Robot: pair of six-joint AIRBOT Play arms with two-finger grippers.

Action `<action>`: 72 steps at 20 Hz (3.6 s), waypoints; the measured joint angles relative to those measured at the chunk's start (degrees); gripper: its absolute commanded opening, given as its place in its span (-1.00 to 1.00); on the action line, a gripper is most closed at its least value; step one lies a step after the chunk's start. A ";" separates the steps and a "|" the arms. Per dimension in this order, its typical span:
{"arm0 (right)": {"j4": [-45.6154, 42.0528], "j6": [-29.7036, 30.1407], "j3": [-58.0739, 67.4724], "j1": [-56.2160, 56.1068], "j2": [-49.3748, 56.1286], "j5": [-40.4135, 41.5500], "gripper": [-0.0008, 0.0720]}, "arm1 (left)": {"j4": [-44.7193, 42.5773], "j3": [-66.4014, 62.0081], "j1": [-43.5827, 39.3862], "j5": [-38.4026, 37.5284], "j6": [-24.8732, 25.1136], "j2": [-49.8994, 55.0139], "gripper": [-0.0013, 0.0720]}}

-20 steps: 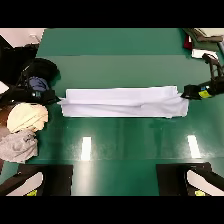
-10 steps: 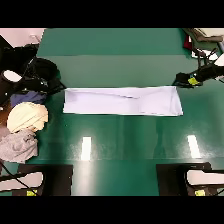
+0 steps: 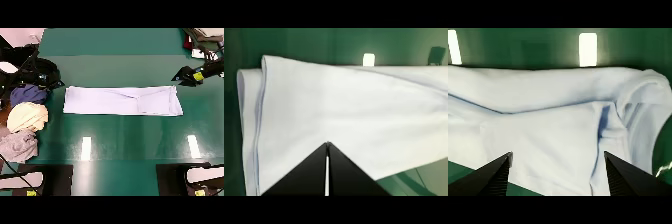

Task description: Fold the shirts.

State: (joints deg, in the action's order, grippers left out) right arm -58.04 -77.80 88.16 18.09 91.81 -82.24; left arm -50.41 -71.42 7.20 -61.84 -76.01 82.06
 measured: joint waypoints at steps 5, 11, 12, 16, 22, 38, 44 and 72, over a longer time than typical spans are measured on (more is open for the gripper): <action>1.42 6.29 -6.71 8.11 1.66 -2.03 0.93 | 0.17 -0.42 -6.45 -4.94 0.55 0.02 -0.91; 7.28 14.62 -11.47 11.67 7.65 -2.51 0.93 | 0.33 -0.46 -14.75 -4.66 -1.33 0.04 -0.90; 8.37 15.63 -11.65 11.19 8.46 -2.73 0.93 | 0.33 -0.48 -15.50 -4.59 -2.05 0.04 -0.90; 10.49 18.45 -12.07 8.31 11.21 -2.99 0.39 | 0.17 -0.48 -16.61 -4.42 -4.07 0.07 -0.90; 10.45 20.11 -10.16 4.66 12.50 -0.44 -0.93 | 0.17 -0.48 -17.22 -4.70 -5.22 0.07 -0.91; 12.04 6.80 12.92 -14.73 -0.52 -10.58 -0.94 | -0.39 -16.98 -32.96 5.90 -9.07 18.45 -0.91; 11.80 2.62 21.86 -26.16 -1.31 -9.07 -0.94 | 0.00 -26.21 -35.52 6.80 -10.34 28.04 -0.91; 17.22 8.74 31.47 -56.28 22.67 24.90 0.48 | -26.91 -31.91 -8.46 -20.02 -8.11 0.46 -0.91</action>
State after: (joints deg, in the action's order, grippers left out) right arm -40.82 -69.06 119.63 -38.20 114.48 -57.34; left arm -77.32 -103.33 -1.26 -81.87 -84.12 82.52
